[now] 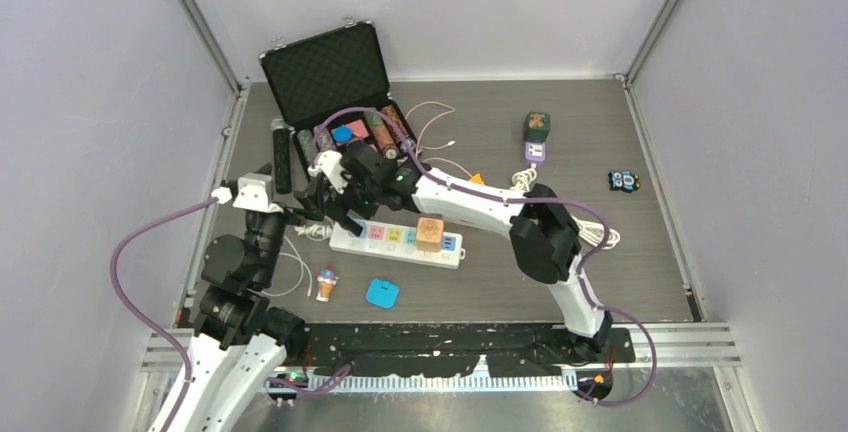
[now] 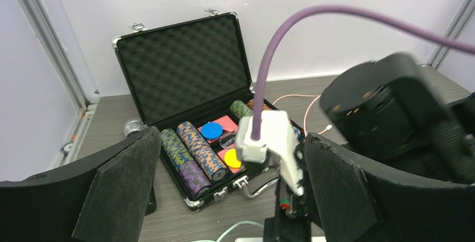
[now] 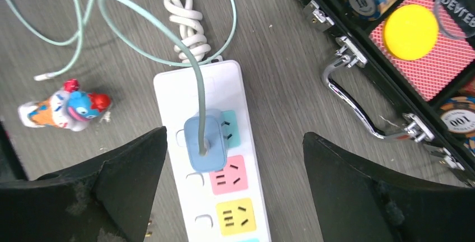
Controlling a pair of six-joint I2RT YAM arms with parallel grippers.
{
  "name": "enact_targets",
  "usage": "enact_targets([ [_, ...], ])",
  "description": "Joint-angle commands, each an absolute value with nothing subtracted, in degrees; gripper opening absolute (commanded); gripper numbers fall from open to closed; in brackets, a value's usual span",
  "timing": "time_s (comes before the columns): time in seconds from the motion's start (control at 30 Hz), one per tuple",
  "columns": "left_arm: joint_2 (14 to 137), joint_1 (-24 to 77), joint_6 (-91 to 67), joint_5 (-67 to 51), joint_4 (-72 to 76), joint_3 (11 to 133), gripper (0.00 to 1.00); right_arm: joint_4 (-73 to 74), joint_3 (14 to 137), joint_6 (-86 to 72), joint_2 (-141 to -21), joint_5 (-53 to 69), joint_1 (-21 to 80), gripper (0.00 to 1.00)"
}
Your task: Insert the plug
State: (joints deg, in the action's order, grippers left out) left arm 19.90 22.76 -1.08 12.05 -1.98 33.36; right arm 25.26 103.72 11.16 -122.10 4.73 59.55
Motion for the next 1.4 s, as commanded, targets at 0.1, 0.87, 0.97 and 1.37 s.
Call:
enact_targets([
  [0.1, 19.06, 22.68, -2.37, 15.73, 1.73, 34.32, 1.00, 29.47, 101.27, 7.90, -108.67, 6.58, 58.89, 0.95],
  [0.87, 18.17, 22.68, -8.65, 3.74, -6.26, 36.22, 1.00, 32.51, 67.56, -5.48, -75.54, -5.52, 56.81, 0.99],
  [0.97, 17.74, 22.68, -9.19, 4.18, -7.58, 36.31, 1.00, 32.04, 66.88, -5.02, -77.21, -2.30, 57.56, 1.00],
  [1.37, 14.80, 22.68, -16.96, 9.37, -24.77, 41.68, 1.00, 29.38, 74.20, -0.41, -92.42, -4.83, 71.13, 1.00],
])
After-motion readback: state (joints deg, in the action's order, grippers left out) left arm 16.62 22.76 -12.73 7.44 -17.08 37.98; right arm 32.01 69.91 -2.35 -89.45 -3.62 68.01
